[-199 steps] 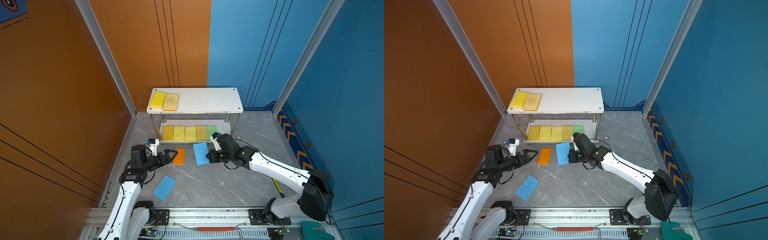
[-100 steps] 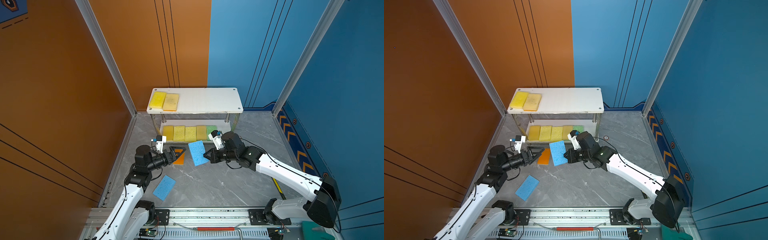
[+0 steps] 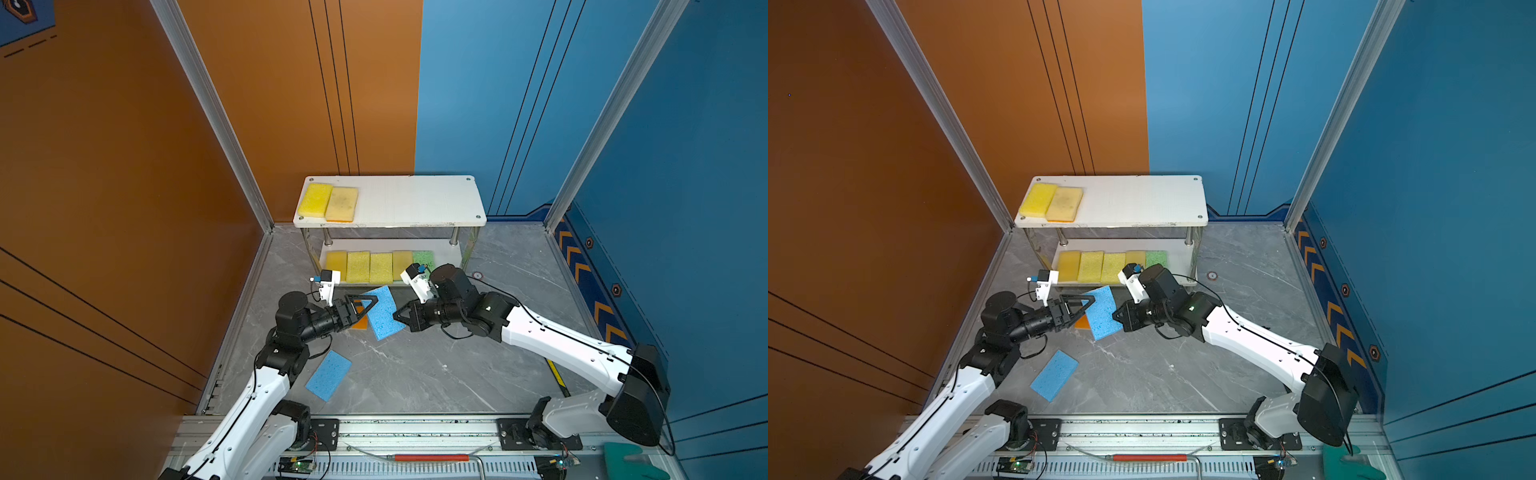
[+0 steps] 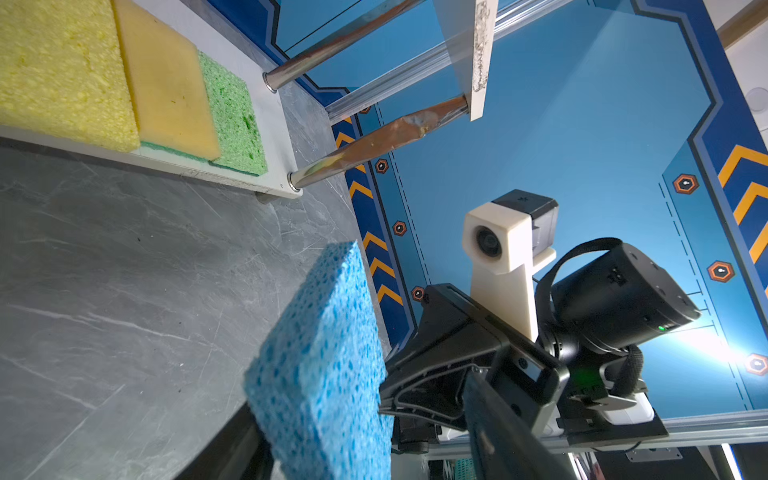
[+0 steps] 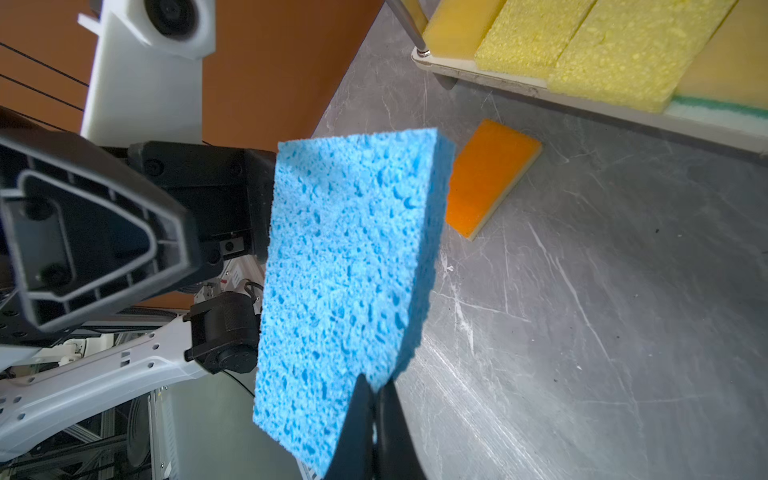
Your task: Place and organize the cleaning sponges onto the shelf
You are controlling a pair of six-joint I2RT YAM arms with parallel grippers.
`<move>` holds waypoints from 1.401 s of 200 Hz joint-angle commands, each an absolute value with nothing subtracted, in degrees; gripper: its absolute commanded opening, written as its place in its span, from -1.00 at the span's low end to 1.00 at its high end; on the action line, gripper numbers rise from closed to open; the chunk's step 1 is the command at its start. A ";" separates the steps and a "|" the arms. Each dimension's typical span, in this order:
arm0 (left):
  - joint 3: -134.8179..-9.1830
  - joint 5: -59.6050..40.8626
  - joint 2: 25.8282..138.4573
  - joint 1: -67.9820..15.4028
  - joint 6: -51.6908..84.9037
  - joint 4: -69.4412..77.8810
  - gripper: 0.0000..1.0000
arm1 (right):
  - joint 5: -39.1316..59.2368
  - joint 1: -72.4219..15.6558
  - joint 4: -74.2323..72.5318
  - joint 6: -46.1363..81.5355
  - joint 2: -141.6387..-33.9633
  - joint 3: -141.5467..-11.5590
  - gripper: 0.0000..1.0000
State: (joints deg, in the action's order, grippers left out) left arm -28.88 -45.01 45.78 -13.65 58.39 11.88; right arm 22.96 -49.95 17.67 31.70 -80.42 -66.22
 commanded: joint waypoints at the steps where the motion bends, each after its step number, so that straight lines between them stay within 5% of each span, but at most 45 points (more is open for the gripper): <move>1: -28.12 -44.48 45.59 -14.15 58.22 13.62 0.19 | 23.71 -50.45 16.42 30.76 -80.78 -68.15 -1.00; 76: -27.91 -44.72 45.85 -14.24 58.53 13.71 -0.31 | 23.55 -50.95 16.40 30.67 -81.20 -68.60 -1.00; 123: -27.76 -44.68 45.88 -14.19 58.80 13.80 -0.82 | 23.29 -51.15 16.39 30.63 -81.72 -68.54 -1.00; 143: -27.65 -44.61 45.92 -14.24 58.89 13.85 -0.85 | 23.04 -51.14 16.48 30.84 -81.79 -68.58 -1.00; 177: -27.42 -43.29 44.72 -13.81 59.14 13.91 -0.88 | 19.72 -50.55 19.91 32.93 -80.48 -68.47 -0.39; 209: -26.76 -41.36 42.94 -13.10 59.46 13.92 -0.88 | 20.12 -49.44 20.71 37.62 -78.48 -65.76 -0.14; 280: -27.06 -41.38 42.72 -12.81 59.68 13.91 -0.89 | 21.89 -52.25 16.83 41.30 -78.66 -64.89 -0.06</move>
State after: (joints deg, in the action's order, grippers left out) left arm -27.24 -42.00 43.44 -13.37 59.64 12.67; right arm 21.26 -51.70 18.57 39.38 -79.70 -65.36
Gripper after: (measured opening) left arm 0.058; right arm 0.468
